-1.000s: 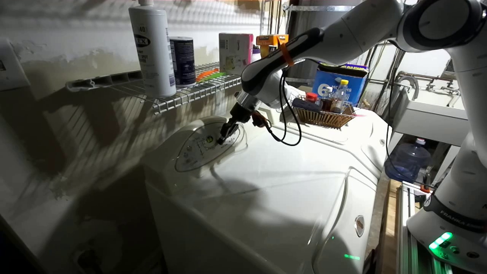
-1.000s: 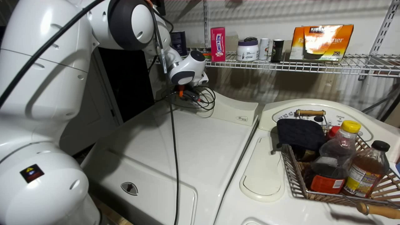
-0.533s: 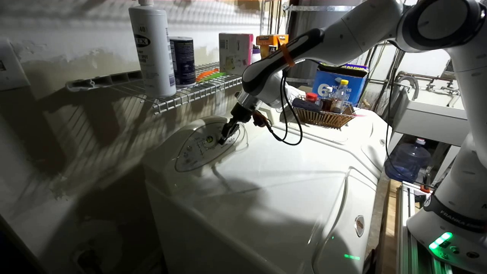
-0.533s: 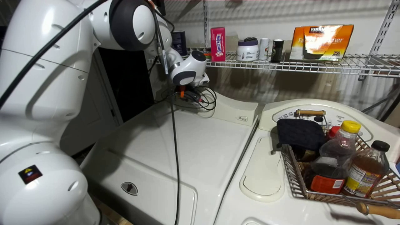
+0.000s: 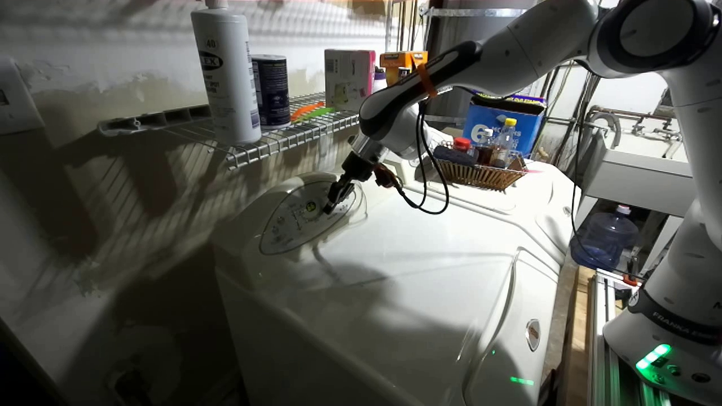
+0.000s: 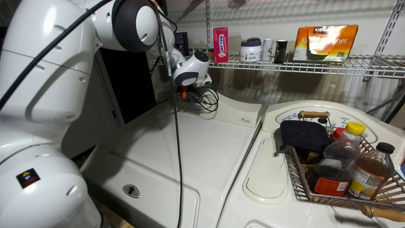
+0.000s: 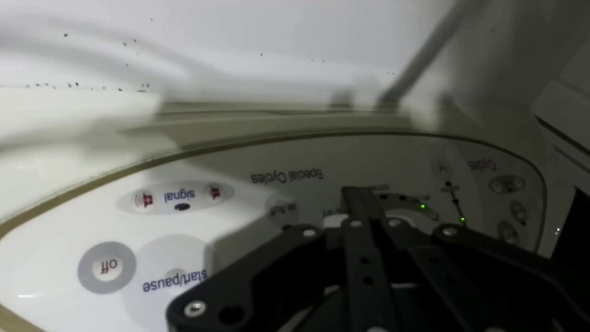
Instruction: Press a button on the washing machine
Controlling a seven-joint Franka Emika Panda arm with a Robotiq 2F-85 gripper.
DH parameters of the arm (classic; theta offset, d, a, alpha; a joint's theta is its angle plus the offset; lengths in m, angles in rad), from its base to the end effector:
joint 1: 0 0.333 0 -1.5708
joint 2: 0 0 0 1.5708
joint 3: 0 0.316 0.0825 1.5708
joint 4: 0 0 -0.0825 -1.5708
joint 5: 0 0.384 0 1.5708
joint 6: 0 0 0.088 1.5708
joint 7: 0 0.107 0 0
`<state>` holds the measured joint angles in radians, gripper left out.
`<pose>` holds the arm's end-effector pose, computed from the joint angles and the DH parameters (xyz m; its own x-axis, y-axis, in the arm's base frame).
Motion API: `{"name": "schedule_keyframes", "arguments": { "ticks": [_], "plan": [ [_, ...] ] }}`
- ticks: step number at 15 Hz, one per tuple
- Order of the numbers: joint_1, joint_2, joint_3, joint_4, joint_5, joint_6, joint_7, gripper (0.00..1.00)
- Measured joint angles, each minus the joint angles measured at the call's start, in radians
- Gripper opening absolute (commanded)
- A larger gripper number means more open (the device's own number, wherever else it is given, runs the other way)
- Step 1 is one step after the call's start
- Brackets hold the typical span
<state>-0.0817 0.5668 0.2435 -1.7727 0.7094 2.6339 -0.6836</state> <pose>0.6803 0.0767 0.2741 0.9038 0.0971 0.4169 0.2758 -0.8769 -0.3937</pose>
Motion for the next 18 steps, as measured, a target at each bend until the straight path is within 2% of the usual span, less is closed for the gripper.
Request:
{"name": "schedule_keyframes", "arguments": {
  "ticks": [18],
  "plan": [
    [-0.021, 0.001, 0.023, 0.009, 0.000, 0.000, 0.000, 0.00]
  ]
}}
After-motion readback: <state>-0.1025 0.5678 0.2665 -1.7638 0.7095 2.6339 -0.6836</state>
